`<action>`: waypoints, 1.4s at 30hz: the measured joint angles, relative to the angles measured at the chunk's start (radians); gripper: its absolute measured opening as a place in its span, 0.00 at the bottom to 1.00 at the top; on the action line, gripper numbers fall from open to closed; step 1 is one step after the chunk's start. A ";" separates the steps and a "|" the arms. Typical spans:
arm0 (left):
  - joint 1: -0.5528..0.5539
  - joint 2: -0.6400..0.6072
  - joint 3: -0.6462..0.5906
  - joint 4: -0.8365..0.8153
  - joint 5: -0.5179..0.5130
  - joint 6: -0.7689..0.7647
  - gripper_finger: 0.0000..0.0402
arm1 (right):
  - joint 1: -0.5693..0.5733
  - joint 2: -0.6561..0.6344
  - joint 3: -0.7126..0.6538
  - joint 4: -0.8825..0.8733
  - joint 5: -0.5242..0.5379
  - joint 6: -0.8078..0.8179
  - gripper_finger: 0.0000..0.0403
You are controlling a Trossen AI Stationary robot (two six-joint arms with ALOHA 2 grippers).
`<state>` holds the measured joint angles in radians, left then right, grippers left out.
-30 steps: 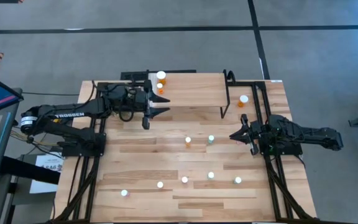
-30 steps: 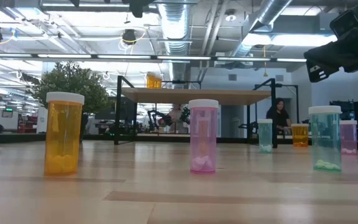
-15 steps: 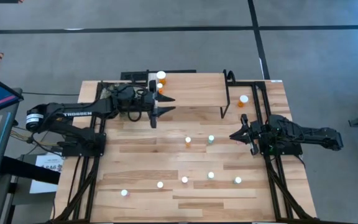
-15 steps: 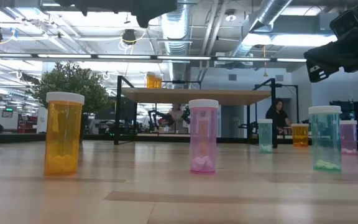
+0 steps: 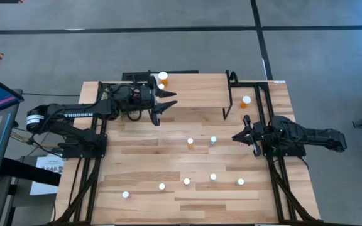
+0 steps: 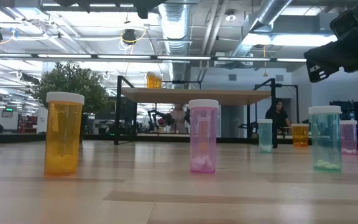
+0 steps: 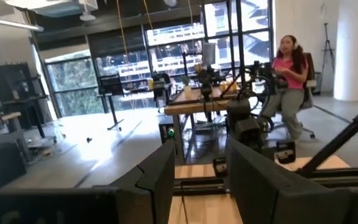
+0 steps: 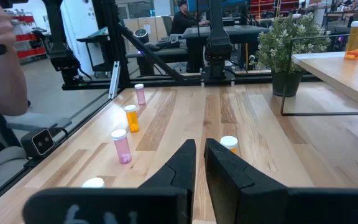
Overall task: Pick and place medicine bottles onto shelf by color
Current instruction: Put the small top blue pill bottle on the shelf
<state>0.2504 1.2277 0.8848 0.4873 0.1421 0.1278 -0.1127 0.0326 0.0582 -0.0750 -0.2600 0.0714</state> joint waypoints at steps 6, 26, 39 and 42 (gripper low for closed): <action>0.021 -0.008 0.000 -0.001 0.009 0.006 0.32 | 0.000 0.000 0.000 0.000 0.000 0.000 0.15; 0.180 -0.021 -0.233 0.295 0.245 -0.145 0.32 | -0.003 0.000 -0.003 0.029 0.032 -0.001 0.15; 0.180 -0.020 -0.232 0.413 0.307 -0.176 0.32 | -0.003 0.000 -0.002 0.119 0.142 0.000 0.15; 0.174 -0.020 -0.232 0.435 0.308 -0.198 0.32 | -0.003 0.000 -0.002 0.224 0.209 0.062 0.15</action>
<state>0.4249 1.2076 0.6525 0.9227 0.4499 -0.0698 -0.1158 0.0322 0.0566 0.1491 -0.0507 0.1335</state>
